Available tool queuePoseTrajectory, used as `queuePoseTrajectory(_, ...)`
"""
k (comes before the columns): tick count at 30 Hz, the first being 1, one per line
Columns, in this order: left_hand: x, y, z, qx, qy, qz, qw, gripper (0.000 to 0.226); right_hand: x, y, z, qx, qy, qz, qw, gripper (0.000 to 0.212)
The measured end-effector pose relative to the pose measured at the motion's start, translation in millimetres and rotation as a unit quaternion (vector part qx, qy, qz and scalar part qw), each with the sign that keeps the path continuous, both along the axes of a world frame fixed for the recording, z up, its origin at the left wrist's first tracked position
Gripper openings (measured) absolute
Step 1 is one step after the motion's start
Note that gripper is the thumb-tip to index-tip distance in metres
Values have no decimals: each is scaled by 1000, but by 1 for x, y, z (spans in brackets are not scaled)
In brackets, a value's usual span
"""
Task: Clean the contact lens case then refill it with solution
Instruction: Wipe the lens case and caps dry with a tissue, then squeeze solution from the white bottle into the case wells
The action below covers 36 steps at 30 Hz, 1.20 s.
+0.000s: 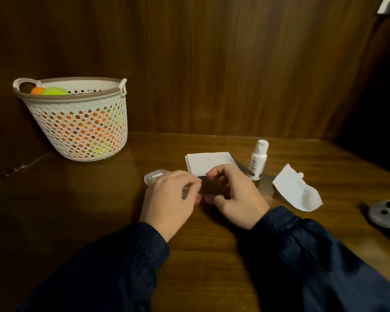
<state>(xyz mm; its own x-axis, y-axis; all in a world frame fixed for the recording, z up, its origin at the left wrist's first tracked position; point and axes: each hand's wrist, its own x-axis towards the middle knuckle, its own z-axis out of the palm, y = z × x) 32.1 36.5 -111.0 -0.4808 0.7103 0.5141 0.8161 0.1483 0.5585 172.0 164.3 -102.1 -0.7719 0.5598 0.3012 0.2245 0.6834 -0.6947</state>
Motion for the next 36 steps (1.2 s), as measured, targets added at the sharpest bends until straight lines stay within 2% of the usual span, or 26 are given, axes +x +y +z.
queuePoseTrajectory(3,-12,-6,1,-18,-25,68,997,22,-1,0,-4,40,-80,17,996,56)
queuePoseTrajectory(7,-16,-10,-3,-65,-41,74,994,30,-9,-5,-8,93,-96,24,991,62)
queuePoseTrajectory(10,-15,-9,-2,-91,-55,61,992,28,-16,-5,-11,115,-92,15,989,53)
queuePoseTrajectory(15,-11,-10,-1,-143,-44,47,988,34,-19,-2,-7,83,-82,17,993,26)
queuePoseTrajectory(19,-9,-11,3,-159,-55,37,985,33,-15,5,-6,93,-86,13,992,11)
queuePoseTrajectory(25,-6,-13,1,-148,-80,-20,986,50,-10,22,-5,56,-87,-27,994,19)
queuePoseTrajectory(30,0,-10,-2,-138,-80,-108,981,50,-10,26,-7,52,-79,-25,995,30)
queuePoseTrajectory(32,1,-10,-3,-129,-82,-125,980,53,-8,26,-6,74,-37,-43,996,30)
queuePoseTrajectory(33,2,-10,-3,-123,-87,-131,980,55,-6,25,-5,99,14,-68,993,28)
queuePoseTrajectory(34,2,-10,-3,-118,-92,-137,979,56,-4,25,-3,135,80,-104,982,25)
queuePoseTrajectory(36,4,-10,-3,-111,-98,-157,977,58,1,27,1,221,200,-209,932,25)
